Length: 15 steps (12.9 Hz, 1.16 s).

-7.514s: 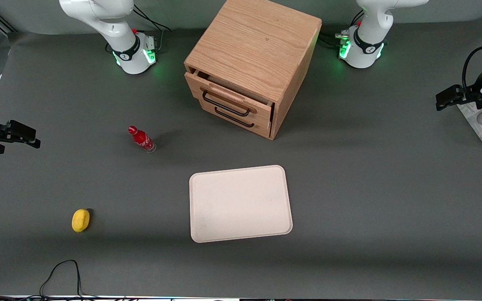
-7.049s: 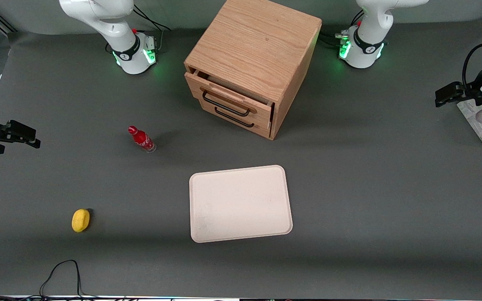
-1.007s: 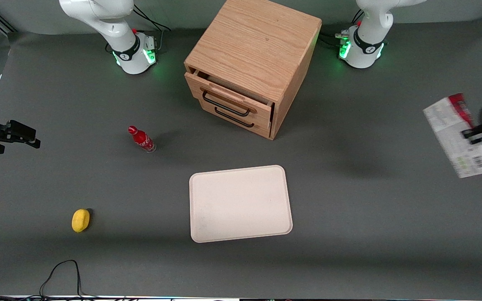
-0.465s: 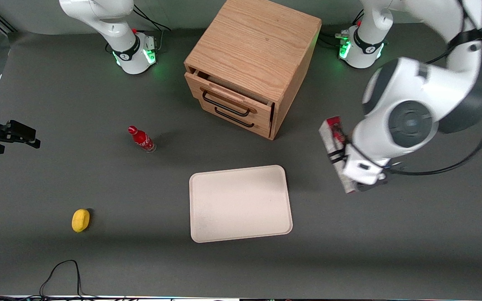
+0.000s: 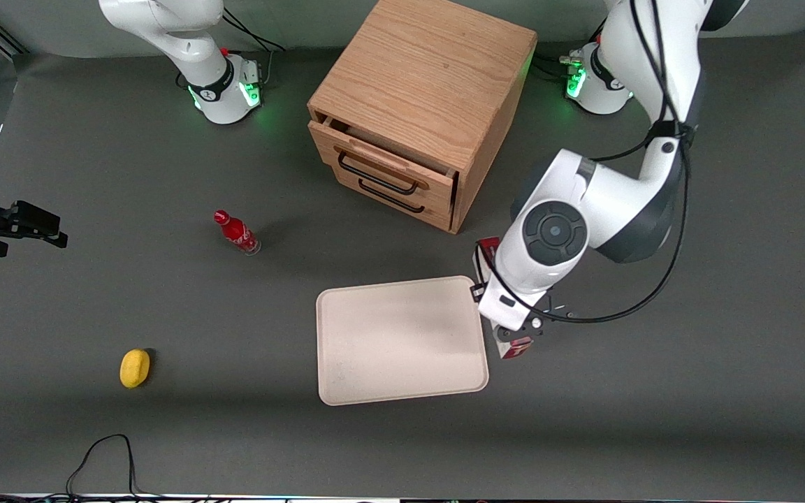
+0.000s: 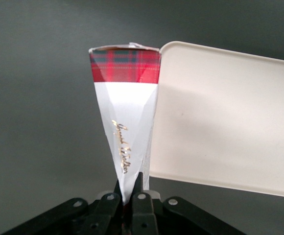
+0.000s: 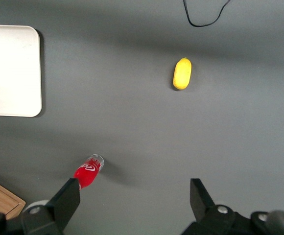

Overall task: Place red cookie box on tray
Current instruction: 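Lower the cookie box onto the tray beside its rim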

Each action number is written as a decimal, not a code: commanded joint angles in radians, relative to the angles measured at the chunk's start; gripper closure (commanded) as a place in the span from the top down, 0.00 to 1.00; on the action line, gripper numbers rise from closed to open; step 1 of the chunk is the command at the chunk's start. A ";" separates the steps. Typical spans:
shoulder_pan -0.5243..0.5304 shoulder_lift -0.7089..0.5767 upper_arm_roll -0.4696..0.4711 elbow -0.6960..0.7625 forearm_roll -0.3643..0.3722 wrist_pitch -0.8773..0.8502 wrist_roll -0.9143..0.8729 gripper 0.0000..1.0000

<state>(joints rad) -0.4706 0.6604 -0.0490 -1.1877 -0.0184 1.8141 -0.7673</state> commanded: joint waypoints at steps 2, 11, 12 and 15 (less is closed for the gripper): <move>-0.023 0.097 -0.003 0.085 -0.011 0.056 0.029 0.00; -0.054 0.238 -0.005 0.126 -0.011 0.149 0.022 0.01; -0.054 0.249 -0.005 0.126 -0.012 0.160 0.020 0.01; -0.054 0.268 -0.003 0.129 -0.012 0.168 0.014 0.01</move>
<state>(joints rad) -0.5129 0.9049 -0.0636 -1.1059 -0.0186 1.9830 -0.7531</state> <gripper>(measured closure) 0.974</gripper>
